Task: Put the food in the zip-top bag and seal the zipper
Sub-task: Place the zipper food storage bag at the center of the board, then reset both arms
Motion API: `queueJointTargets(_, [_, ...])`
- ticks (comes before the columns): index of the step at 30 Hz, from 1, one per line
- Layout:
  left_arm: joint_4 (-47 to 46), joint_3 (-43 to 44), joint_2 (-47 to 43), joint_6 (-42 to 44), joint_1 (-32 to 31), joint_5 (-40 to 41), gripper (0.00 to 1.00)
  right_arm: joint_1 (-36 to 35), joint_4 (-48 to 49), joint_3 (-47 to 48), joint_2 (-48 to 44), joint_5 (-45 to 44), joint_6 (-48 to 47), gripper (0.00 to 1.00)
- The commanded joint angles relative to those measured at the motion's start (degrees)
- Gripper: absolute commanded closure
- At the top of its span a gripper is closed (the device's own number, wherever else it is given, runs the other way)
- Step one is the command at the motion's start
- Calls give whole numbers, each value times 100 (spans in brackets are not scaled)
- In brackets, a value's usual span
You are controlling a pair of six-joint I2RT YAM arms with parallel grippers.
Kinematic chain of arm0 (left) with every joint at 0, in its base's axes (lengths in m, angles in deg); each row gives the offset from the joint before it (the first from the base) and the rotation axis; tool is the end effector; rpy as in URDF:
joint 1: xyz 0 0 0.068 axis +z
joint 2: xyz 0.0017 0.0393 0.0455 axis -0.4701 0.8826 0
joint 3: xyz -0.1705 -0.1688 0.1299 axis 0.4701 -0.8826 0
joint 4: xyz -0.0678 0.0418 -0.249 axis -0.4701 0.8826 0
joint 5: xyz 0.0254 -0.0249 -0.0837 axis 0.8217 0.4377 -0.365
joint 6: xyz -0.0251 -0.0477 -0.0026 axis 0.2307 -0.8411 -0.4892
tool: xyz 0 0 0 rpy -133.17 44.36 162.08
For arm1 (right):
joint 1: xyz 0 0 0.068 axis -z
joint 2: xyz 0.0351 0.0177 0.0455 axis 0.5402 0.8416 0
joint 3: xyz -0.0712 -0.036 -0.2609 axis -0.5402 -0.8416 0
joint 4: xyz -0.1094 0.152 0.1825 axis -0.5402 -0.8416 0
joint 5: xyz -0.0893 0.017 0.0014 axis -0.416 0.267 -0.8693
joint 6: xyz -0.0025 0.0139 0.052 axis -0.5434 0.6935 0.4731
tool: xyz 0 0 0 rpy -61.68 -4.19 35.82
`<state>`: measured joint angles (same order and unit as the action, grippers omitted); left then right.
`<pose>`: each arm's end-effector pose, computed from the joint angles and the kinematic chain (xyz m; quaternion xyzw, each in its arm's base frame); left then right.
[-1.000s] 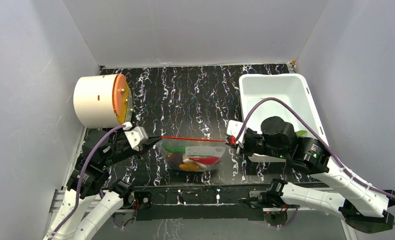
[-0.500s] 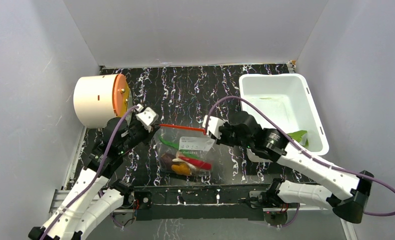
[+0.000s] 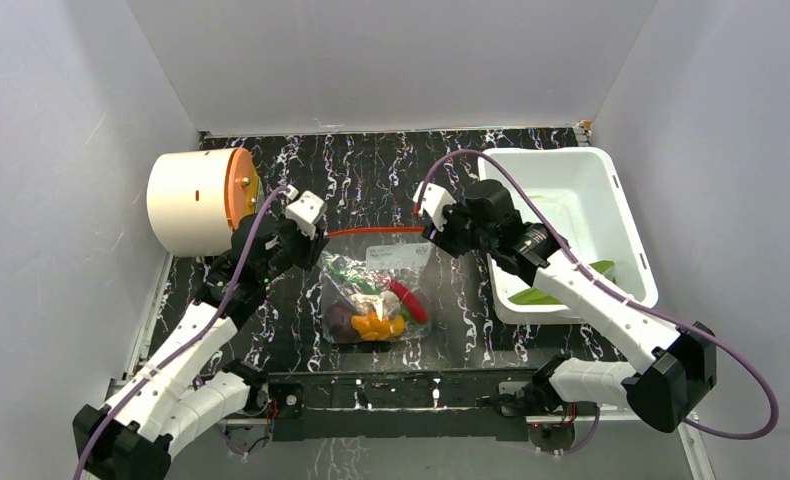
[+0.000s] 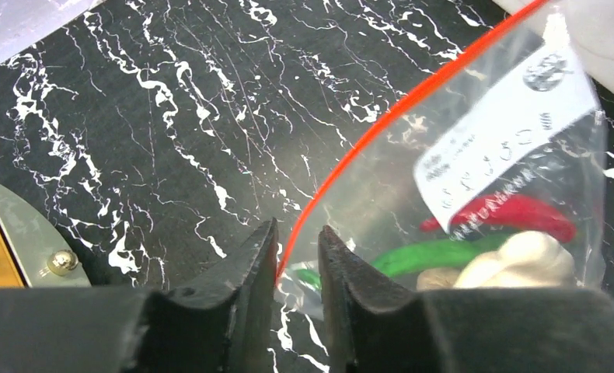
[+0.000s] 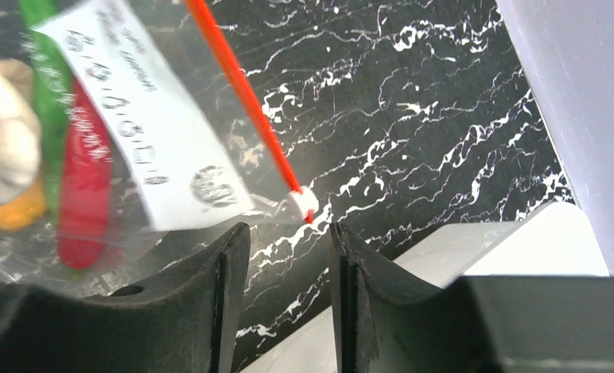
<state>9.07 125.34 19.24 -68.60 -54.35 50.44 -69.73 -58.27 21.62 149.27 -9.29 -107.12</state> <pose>0.1789 -0.0940 0.3152 0.2818 0.7373 -0.1434 0.5971 0.2057 0.1611 0.3214 -0.5230 0.7174 0.0817 0.4529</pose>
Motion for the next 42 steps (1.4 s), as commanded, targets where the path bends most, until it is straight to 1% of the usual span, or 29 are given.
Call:
queueJointTargets(1, [-298, 366, 103, -273, 38, 152, 69, 19, 526, 413, 4, 174, 278, 58])
queueJointTargets(5, [-167, 484, 73, -424, 38, 252, 48, 20, 544, 392, -162, 330, 530, 47])
queueJointTargets(7, [-23, 569, 19, -497, 38, 331, 40, 14, 531, 391, -287, 395, 717, 41])
queueJointTargets(9, [145, 666, -26, -573, 39, 371, 35, 14, 530, 396, -421, 408, 973, 34])
queueJointTargets(10, [243, 725, -54, -611, 38, 373, 31, 20, 534, 406, -487, 419, 1138, 27])
queueJointTargets(12, [433, 852, -129, -714, 38, 396, 19, 14, 549, 433, -653, 409, 1558, 4])
queueJointTargets(13, [534, 931, -156, -776, 33, 412, 6, 15, 528, 473, -711, 395, 1788, 2])
queueJointTargets(14, [642, 1018, -180, -853, 37, 438, 2, 14, 498, 509, -763, 374, 2033, 2])
queueJointTargets(17, [1017, 1349, -219, -1086, 38, 539, 2, 13, 400, 619, -922, 258, 2994, 2])
queueJointTargets(18, [1134, 1463, -229, -1202, 38, 578, 2, 12, 385, 639, -971, 242, 3182, 2])
queueJointTargets(22, [1619, 1942, -277, -1874, 37, 772, 1, 13, 426, 731, -1235, 88, 4141, 2])
queueJointTargets(24, [1815, 2184, -314, -2131, 38, 815, 2, 13, 421, 856, -1338, -271, 4692, 2])
queueJointTargets(25, [1884, 2294, -325, -2292, 38, 851, 2, 19, 352, 935, -1382, -631, 5031, 2])
queueJointTargets(27, [2055, 2533, -293, -2658, 38, 978, 2, 13, 115, 1089, -1425, -1064, 5507, 2])
queueJointTargets(30, [2325, 2786, -231, -2979, 37, 901, 2, 18, -296, 1289, -1441, -1388, 5827, 2])
queueJointTargets(33, [2420, 2710, -375, -3087, 38, 619, 2, 18, -537, 1328, -1488, -1325, 5880, 2])
queueJointTargets(36, [2390, 2388, -634, -2939, 38, 490, 2, 11, -370, 1152, -1720, -1061, 5792, 2])
queueJointTargets(39, [2396, 2188, -852, -2943, 38, 450, 2, 19, -168, 945, -1984, -1084, 5815, 2])
queueJointTargets(42, [2332, 1990, -1047, -3122, 33, 460, 2, 10, -119, 663, -2149, -1169, 6024, 2])
